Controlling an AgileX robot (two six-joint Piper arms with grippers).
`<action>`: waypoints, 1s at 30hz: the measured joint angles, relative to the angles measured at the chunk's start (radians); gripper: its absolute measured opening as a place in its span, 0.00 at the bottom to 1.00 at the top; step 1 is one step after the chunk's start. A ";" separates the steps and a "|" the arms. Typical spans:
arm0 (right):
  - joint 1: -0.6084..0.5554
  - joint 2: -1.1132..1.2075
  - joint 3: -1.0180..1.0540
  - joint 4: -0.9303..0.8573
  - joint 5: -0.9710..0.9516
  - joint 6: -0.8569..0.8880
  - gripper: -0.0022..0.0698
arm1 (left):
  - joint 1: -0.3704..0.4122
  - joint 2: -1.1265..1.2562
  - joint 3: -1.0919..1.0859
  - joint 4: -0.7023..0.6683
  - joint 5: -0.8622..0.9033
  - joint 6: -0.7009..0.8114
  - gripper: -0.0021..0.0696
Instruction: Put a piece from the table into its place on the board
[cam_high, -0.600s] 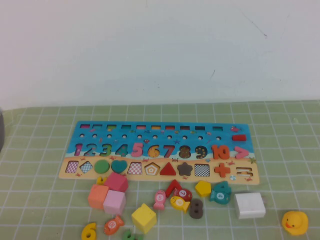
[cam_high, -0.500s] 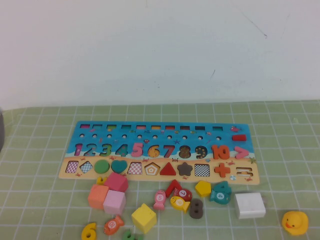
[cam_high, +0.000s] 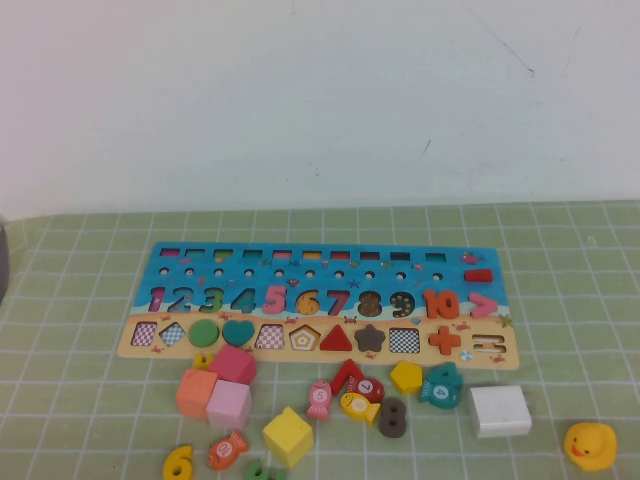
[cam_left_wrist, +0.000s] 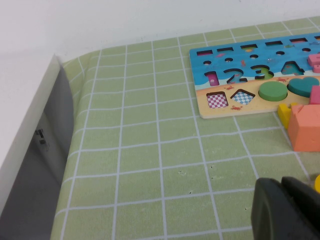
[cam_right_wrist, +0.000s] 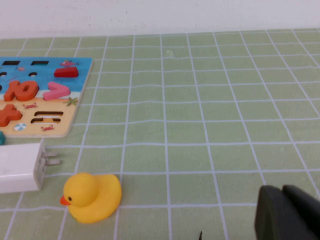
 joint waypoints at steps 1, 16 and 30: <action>0.000 0.000 0.000 0.000 0.000 0.000 0.03 | 0.000 0.000 0.000 0.000 0.000 0.000 0.03; 0.000 0.000 0.000 0.000 0.000 0.000 0.03 | 0.000 0.000 0.000 0.000 0.000 0.000 0.03; 0.000 0.000 0.000 0.000 0.000 0.000 0.03 | 0.000 0.000 0.004 -0.585 -0.181 -0.296 0.03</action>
